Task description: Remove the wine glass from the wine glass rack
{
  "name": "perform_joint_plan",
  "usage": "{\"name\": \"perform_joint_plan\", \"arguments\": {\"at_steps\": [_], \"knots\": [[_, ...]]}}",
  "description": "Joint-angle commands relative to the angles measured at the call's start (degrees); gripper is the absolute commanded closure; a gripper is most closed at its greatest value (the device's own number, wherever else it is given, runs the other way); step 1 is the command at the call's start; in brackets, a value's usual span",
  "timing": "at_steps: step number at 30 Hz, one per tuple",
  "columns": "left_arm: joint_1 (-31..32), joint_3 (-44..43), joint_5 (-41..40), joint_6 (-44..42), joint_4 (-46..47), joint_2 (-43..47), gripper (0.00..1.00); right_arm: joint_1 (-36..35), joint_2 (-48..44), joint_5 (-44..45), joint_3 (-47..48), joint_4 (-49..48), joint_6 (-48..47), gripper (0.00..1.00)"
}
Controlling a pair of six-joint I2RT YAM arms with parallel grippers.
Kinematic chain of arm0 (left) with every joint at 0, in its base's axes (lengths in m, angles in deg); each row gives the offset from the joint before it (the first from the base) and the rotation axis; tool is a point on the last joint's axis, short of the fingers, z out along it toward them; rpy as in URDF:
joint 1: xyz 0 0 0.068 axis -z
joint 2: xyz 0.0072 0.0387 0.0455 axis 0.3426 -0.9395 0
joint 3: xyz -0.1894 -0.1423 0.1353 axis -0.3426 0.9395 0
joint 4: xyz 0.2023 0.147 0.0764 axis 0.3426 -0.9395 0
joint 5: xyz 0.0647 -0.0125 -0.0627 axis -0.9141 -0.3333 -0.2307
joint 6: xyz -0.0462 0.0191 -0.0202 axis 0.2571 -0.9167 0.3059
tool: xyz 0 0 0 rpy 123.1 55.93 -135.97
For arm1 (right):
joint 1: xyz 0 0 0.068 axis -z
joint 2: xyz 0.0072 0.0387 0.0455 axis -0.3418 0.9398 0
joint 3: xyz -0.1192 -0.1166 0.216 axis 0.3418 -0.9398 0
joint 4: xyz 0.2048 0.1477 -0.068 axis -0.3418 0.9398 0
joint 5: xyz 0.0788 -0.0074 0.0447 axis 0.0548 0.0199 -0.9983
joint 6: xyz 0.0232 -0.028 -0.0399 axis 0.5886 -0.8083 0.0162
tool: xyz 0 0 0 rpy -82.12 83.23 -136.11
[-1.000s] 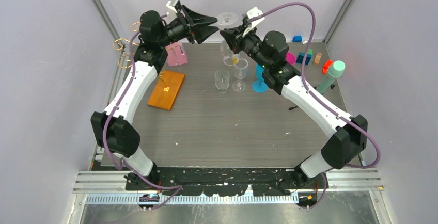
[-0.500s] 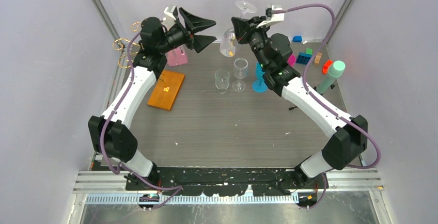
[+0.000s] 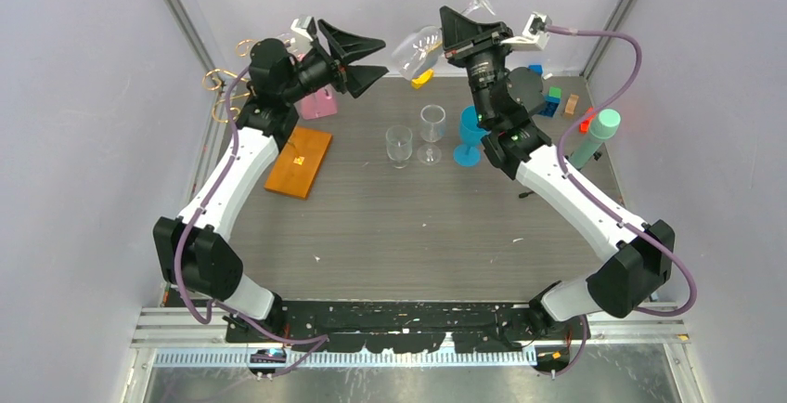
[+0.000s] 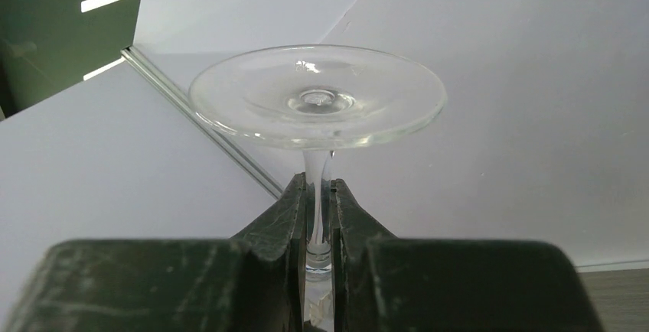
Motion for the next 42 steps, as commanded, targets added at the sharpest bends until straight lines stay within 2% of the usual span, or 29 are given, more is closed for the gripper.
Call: {"name": "perform_joint_plan", "arguments": {"at_steps": [1, 8, 14, 20, 24, 32, 39, 42], "knots": [[1.0, -0.5, 2.5, 6.3, 8.2, 1.1, 0.34, 0.0, -0.7, 3.3, 0.5, -5.6, 7.8, 1.0], [1.2, -1.1, 2.4, 9.8, 11.4, 1.3, 0.39, 0.0, 0.9, 2.4, -0.2, -5.8, 13.1, 1.0], [1.4, -0.8, 2.7, 15.7, 18.7, 0.1, 0.42, 0.0, 1.8, 1.8, -1.0, -5.3, 18.4, 1.0], [1.6, -0.5, 2.4, 21.6, 24.6, -0.6, 0.6, 0.0, 2.2, 0.1, -3.1, -7.8, 19.5, 1.0], [1.7, -0.5, 2.3, 24.3, 27.1, -1.4, 0.68, 0.0, 2.3, -1.5, -4.5, -9.2, 19.9, 1.0], [2.4, -0.3, 2.4, 27.2, 29.5, -2.6, 0.65, 0.0, 2.7, -3.3, -6.7, -10.2, 22.9, 1.0], [2.7, 1.0, 1.9, 27.6, 28.2, -2.7, 0.68, -0.1, 2.9, -4.8, -7.4, -10.1, 24.7, 1.0], [2.7, 1.1, 2.0, 27.7, 28.3, -2.9, 0.73, 0.0, 3.2, -5.5, -7.8, -10.4, 25.6, 1.0]]}}
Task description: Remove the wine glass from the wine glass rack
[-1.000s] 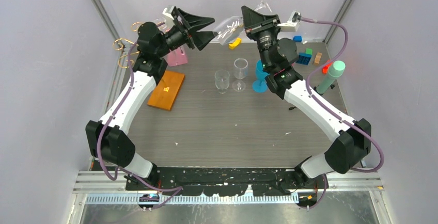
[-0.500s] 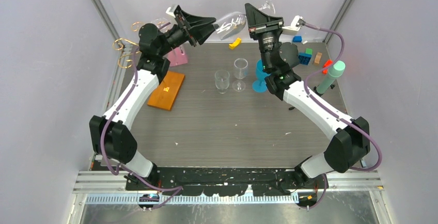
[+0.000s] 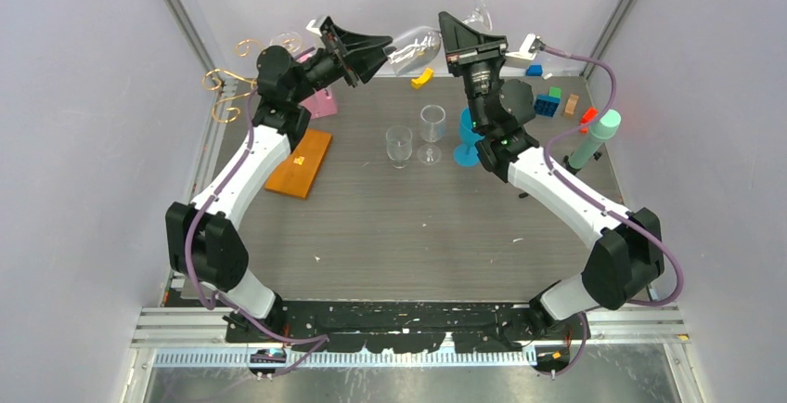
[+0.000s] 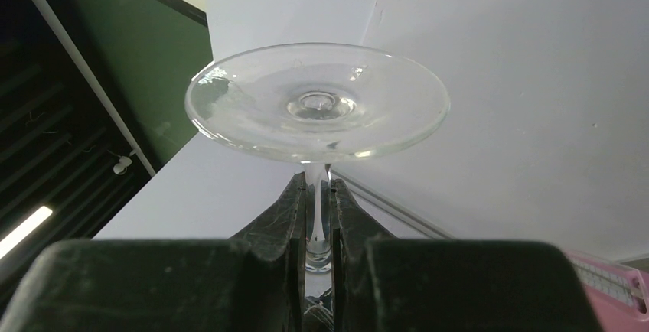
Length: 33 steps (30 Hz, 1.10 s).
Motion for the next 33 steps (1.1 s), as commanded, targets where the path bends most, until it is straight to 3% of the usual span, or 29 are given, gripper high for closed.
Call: {"name": "perform_joint_plan", "arguments": {"at_steps": [1, 6, 9, 14, 21, 23, 27, 33], "knots": [[0.6, -0.6, -1.7, 1.0, 6.1, 0.7, 0.77, -1.1, 0.7, -5.0, -1.5, 0.0, 1.2, 1.0], [0.6, -0.7, -1.7, 1.1, 7.2, 0.2, 0.99, -1.1, 0.0, -4.9, -2.4, 0.1, 1.6, 1.0], [0.6, -1.4, -1.7, -0.5, 7.9, -0.1, 1.0, -1.1, -0.5, -5.2, -3.2, 0.0, 1.8, 0.95], [0.4, -4.9, -0.3, -6.8, 4.3, -0.4, 1.0, -1.1, -2.0, -6.0, -4.5, -0.3, 1.1, 0.58], [-1.8, -7.5, 4.2, -15.9, -2.3, 0.4, 1.0, -1.1, -6.2, -9.2, -9.0, -0.8, -3.1, 0.29], [-2.9, -8.5, 6.3, -18.9, -4.6, 0.7, 1.0, -1.0, -8.3, -10.1, -10.8, -0.1, -5.4, 0.27], [-5.0, -11.7, 10.0, -31.0, -18.8, 2.2, 1.0, -1.0, -12.8, -13.3, -12.6, 3.5, -13.2, 0.25], [-6.0, -25.0, 6.4, -63.7, -60.0, 2.7, 1.0, -1.1, -20.9, -16.4, -14.7, 15.3, -26.4, 0.26]]}}
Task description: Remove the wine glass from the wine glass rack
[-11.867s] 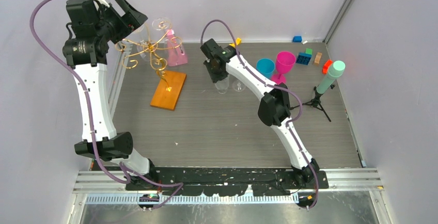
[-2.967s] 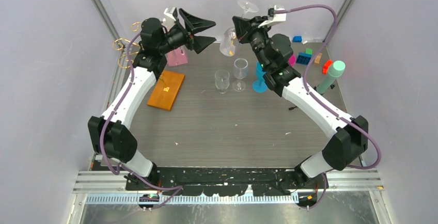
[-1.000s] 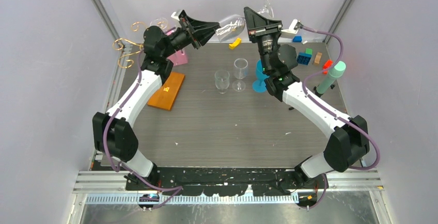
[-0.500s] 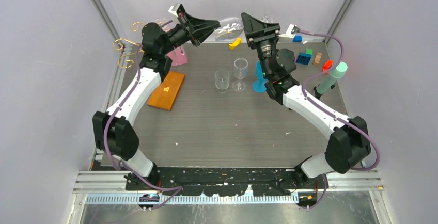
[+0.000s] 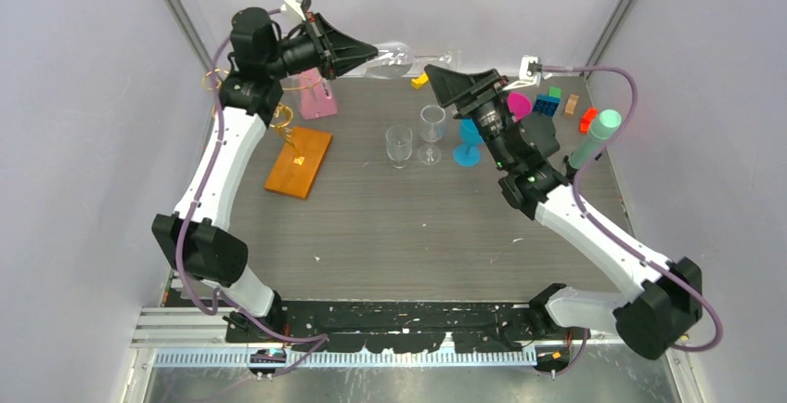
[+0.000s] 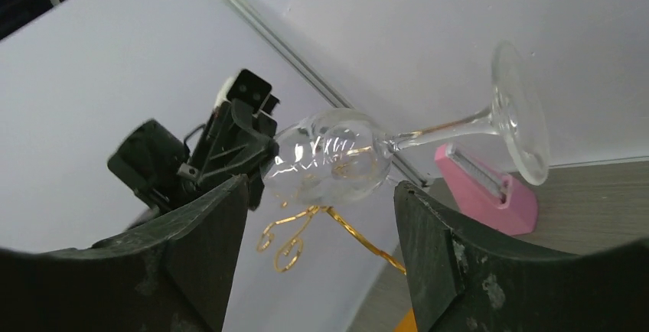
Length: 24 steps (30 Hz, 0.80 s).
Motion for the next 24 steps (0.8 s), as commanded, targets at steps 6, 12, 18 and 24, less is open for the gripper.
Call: {"name": "perform_joint_plan", "arguments": {"at_steps": [6, 12, 18, 24], "knots": [[0.9, -15.9, -10.9, -41.8, -48.4, 3.1, 1.0, -0.2, -12.3, 4.2, -3.1, 16.7, -20.0, 0.29], [5.2, -22.4, -22.3, -50.4, -61.6, 3.1, 1.0, -0.2, -12.1, 9.8, -1.8, 21.6, -22.0, 0.31], [7.9, -23.6, -28.1, -54.4, -68.4, 2.8, 1.0, -0.2, -9.8, 11.5, 0.2, 23.2, -22.8, 0.32], [15.3, -27.7, -37.4, -58.0, -75.7, -2.6, 1.0, -0.2, -6.9, 17.8, 2.4, 27.0, -22.4, 0.33]]}}
